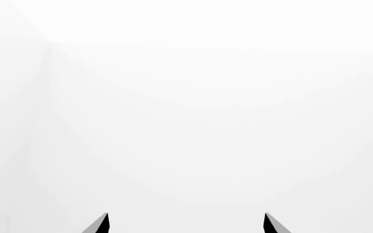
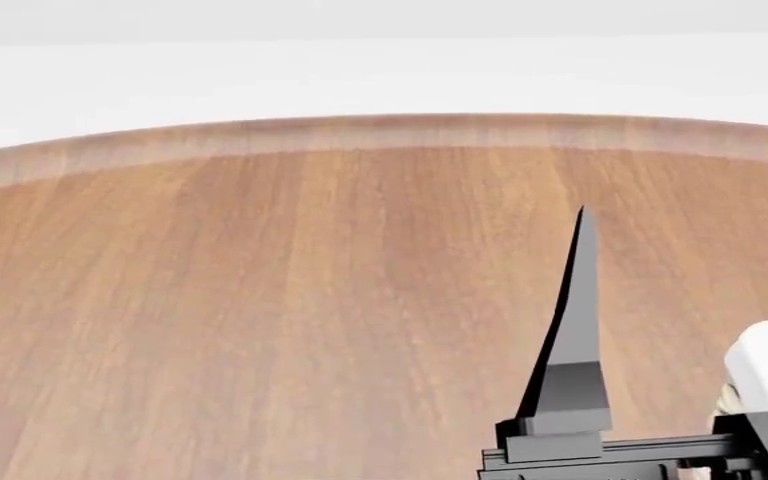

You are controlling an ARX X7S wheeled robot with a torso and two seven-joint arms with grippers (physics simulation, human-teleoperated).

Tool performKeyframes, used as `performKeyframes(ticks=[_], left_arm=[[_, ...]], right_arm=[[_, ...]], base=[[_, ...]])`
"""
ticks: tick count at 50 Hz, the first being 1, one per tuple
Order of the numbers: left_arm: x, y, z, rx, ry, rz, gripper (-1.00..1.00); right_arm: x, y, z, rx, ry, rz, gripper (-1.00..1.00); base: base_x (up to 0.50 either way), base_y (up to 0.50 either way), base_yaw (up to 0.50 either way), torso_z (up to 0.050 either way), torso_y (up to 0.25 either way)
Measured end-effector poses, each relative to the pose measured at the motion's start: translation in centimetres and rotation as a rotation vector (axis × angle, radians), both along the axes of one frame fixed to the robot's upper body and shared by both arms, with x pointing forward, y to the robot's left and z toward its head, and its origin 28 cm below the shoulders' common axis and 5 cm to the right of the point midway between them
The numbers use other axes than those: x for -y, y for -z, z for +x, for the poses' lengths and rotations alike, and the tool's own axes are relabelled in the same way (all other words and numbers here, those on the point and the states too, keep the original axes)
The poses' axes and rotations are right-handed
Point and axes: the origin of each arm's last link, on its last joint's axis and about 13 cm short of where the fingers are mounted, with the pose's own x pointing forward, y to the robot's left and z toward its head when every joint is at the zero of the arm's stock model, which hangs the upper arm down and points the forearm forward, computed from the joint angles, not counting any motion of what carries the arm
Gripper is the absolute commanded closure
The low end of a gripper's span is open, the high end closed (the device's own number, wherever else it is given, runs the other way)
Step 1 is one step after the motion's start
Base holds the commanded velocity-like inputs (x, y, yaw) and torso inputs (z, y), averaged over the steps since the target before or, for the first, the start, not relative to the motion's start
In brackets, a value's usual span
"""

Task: Pick the milk and place it in the basket.

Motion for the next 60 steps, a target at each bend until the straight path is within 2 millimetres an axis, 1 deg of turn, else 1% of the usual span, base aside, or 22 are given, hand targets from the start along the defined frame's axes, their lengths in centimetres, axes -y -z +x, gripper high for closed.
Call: performKeyframes(ticks=[6,13,29,45,60], left_arm=[[0.0,0.0,0.0,-0.001,-0.001,0.000,-1.00],[-0.1,0.1,0.1,-0.003,-0.003,0.000,-1.00],[-0.1,0.1,0.2,-0.007,-0.007,0.000,-1.00],[-0.1,0.2,0.2,-0.008,-0.009,0.002,-1.00],[-0.1,0.2,0.2,-0.010,-0.009,0.003,-1.00]], right_arm=[[0.1,0.3,0.3,-0.033,-0.017,-0.012,-1.00],[0.2,0.9,0.9,-0.111,-0.059,-0.048,-1.00],[0.3,3.6,2.3,-0.352,-0.218,-0.171,-1.00],[-0.3,6.5,2.3,-0.494,-0.373,-0.323,-1.00],[-0.9,9.1,2.2,-0.583,-0.467,-0.430,-1.00]], base=[[0.00,0.00,0.00,0.000,0.000],[0.00,0.00,0.00,0.000,0.000],[0.00,0.00,0.00,0.000,0.000],[0.00,0.00,0.00,0.000,0.000],[0.00,0.00,0.00,0.000,0.000]])
